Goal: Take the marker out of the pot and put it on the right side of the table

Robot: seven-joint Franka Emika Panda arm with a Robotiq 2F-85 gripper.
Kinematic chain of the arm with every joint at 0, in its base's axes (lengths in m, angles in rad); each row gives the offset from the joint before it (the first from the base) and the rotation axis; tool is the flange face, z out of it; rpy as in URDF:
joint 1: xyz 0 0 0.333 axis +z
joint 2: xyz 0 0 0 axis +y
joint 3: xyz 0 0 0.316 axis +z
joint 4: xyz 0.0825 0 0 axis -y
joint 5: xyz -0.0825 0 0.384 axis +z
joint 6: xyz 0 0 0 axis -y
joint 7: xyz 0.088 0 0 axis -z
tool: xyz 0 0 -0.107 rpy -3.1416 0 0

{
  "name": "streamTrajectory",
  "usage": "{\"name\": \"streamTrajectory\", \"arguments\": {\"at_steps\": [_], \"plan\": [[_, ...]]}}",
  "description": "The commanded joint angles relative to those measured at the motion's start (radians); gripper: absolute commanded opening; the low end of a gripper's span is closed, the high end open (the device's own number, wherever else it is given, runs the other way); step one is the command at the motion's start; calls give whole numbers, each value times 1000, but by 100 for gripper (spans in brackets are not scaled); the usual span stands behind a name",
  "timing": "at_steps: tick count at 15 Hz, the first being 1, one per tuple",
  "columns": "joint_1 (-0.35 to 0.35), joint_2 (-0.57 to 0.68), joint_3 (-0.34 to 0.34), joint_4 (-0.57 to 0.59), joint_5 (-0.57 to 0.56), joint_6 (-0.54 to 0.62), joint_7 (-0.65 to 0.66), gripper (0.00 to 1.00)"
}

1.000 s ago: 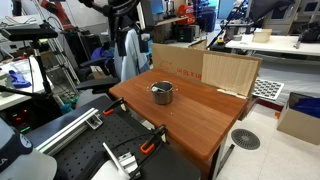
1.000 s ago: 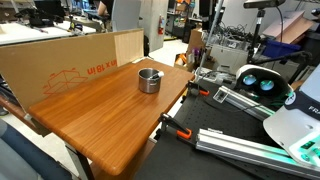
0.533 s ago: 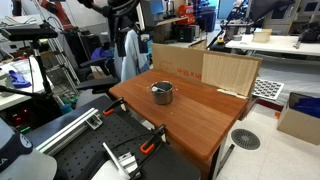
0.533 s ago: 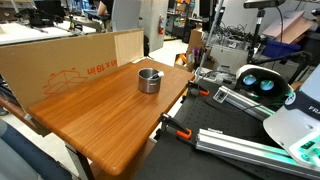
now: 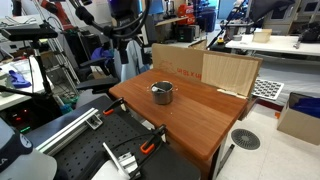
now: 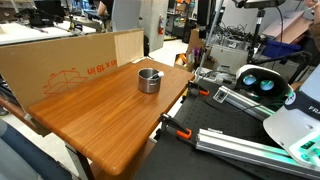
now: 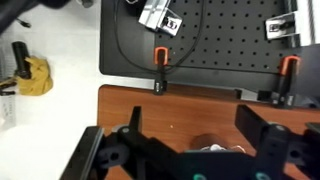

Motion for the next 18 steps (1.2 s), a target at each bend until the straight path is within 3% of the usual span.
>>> {"name": "streamTrajectory", "arguments": {"at_steps": [1,7,13,18], "plan": [[14,60,-60,-22,69,111,-88,100],[11,298,-86,3,161,287,-183,100],[7,546,-38,128,224,378,-209,100],[-2,639,19,213,269,402,-225,100]]}}
